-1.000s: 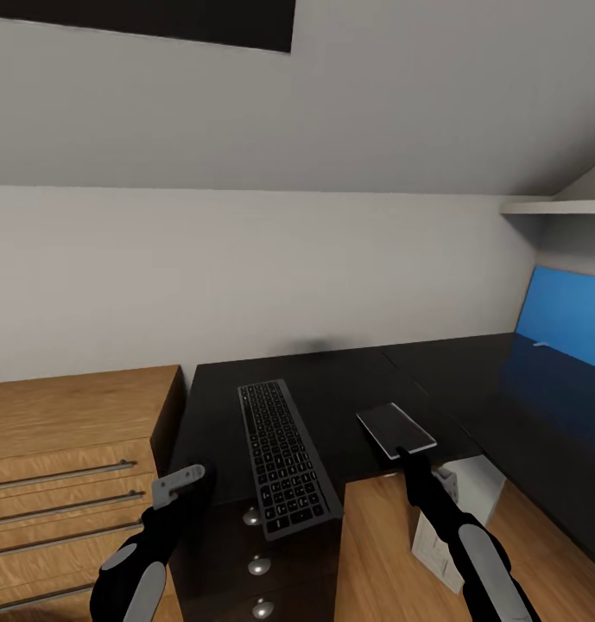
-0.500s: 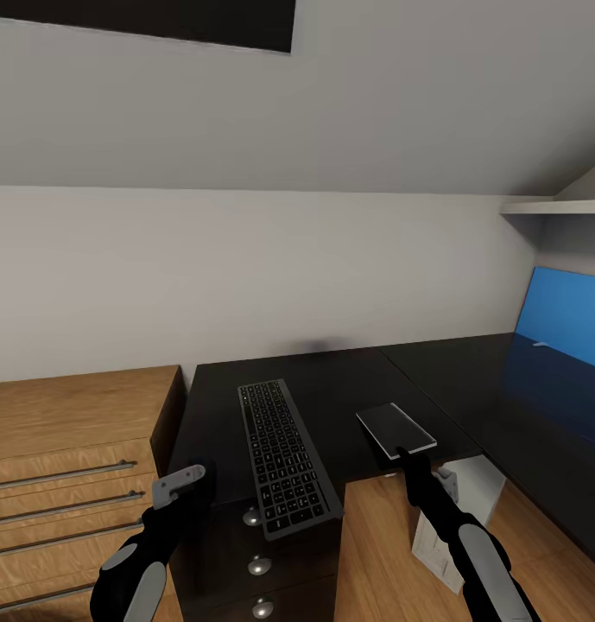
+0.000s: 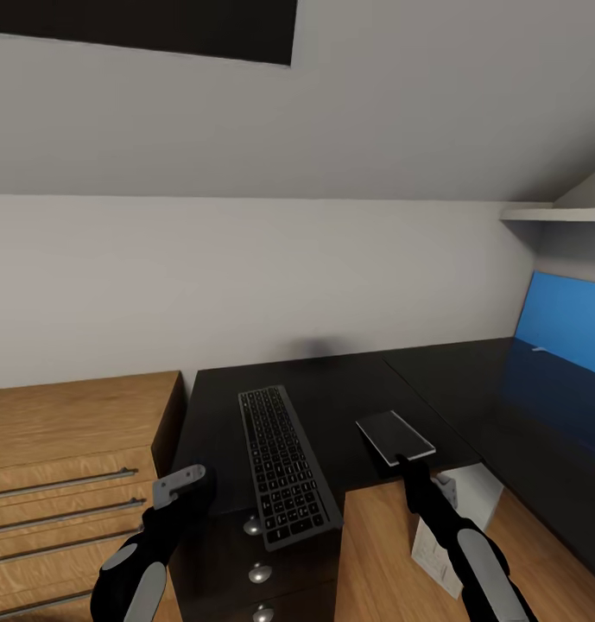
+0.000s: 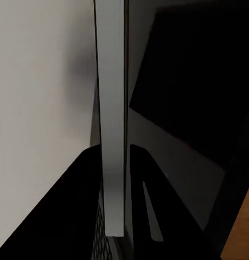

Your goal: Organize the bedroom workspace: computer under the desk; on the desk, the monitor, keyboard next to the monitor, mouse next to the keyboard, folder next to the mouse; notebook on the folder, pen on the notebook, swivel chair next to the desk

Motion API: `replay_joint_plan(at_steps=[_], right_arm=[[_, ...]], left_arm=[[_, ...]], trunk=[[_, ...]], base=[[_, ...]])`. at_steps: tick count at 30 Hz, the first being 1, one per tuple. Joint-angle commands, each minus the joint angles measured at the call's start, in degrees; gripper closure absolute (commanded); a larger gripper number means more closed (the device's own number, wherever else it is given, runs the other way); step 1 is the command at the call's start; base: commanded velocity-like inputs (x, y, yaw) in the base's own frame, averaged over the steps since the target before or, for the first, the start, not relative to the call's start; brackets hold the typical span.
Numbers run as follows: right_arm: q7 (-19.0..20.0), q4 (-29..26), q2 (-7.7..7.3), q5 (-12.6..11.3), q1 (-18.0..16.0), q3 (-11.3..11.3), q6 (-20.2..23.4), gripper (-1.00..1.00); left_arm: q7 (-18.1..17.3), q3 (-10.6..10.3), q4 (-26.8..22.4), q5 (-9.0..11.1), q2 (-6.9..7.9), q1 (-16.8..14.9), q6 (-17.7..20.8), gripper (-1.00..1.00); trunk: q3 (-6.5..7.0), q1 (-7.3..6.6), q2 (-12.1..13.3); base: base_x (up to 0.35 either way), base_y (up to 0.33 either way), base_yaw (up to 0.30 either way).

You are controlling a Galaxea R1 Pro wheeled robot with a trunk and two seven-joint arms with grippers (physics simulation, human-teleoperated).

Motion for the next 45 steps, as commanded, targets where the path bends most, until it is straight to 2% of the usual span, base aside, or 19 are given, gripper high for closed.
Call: replay_joint_plan(at_steps=[1, 11, 29, 45], right_arm=[[-0.1, 0.6, 0.05, 0.0, 0.0, -0.1, 0.4, 1.00], [-0.1, 0.6, 0.05, 0.0, 0.0, -0.2, 0.4, 1.00], [-0.1, 0.6, 0.03, 0.0, 0.0, -0.2, 0.5, 1.00], [-0.2, 0.6, 0.02, 0.0, 0.0, -0.2, 0.5, 1.00]], left_arm=[[0.6, -0.1, -0.1, 0.6, 0.01, 0.0, 0.1, -1.00], [0.5, -0.1, -0.1, 0.6, 0.01, 0.0, 0.1, -1.00], [0.4, -0.7, -0.1, 0.6, 0.18, 0.0, 0.2, -1.00], [0.4, -1.0, -0.1, 0.6, 0.27, 0.0, 0.1, -1.00]], trunk=[[0.11, -0.23, 0.4], [1.91, -2.43, 4.4], [1.91, -2.43, 4.4], [1.91, -2.43, 4.4]], base=[[0.000, 0.000, 0.000], [0.000, 0.000, 0.000], [-0.001, 0.000, 0.000], [-0.087, 0.000, 0.000]])
